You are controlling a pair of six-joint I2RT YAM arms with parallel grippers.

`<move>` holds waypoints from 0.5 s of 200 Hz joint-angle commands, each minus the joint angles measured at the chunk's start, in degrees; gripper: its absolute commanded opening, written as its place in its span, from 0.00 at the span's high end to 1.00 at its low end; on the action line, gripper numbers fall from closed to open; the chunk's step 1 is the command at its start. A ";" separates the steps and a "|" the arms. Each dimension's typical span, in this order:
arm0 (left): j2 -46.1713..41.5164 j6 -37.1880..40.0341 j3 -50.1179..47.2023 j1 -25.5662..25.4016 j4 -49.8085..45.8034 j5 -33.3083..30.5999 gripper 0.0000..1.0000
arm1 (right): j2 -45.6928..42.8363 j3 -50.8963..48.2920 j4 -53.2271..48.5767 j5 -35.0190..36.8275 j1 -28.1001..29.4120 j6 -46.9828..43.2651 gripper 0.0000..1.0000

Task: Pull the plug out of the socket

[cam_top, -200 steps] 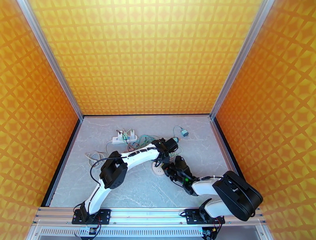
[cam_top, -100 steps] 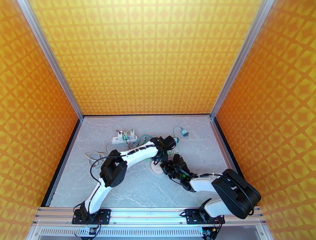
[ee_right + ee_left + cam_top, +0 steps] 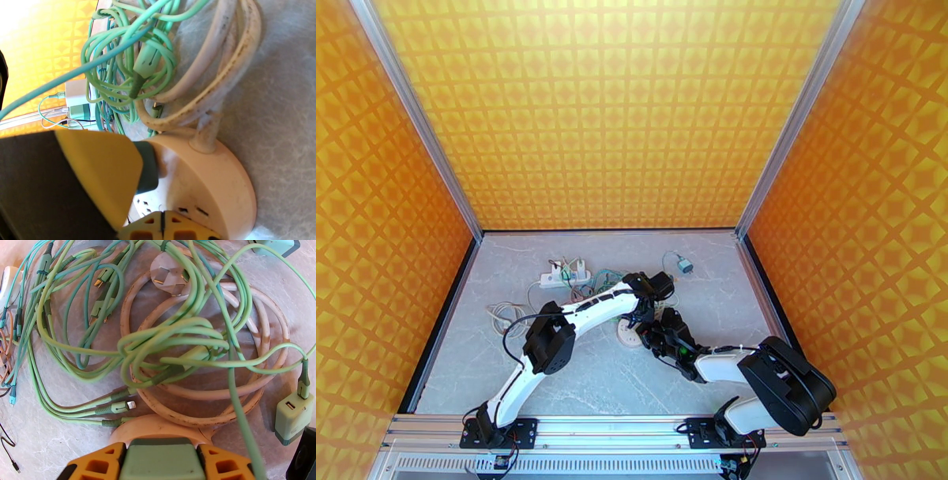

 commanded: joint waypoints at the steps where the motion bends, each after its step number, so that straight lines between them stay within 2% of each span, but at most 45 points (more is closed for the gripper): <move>1: -5.58 -2.04 -4.88 -0.03 3.92 7.85 0.89 | 4.82 -2.31 -20.73 1.99 0.54 -1.93 1.00; 21: -9.15 -4.08 -9.30 1.48 7.84 10.42 0.88 | 4.35 -2.30 -21.36 2.13 0.54 -2.01 1.00; 49: -9.41 -3.76 -9.36 1.66 7.38 10.65 0.88 | 4.27 -2.03 -21.95 2.21 0.54 -2.34 1.00; 71: -7.37 -2.00 -7.01 0.89 4.81 9.69 0.89 | 4.55 -1.96 -22.09 2.15 0.58 -2.34 1.00; 100: -1.57 1.57 1.78 -1.80 -3.78 4.31 0.90 | 4.74 -1.90 -23.05 2.15 0.54 -2.52 1.00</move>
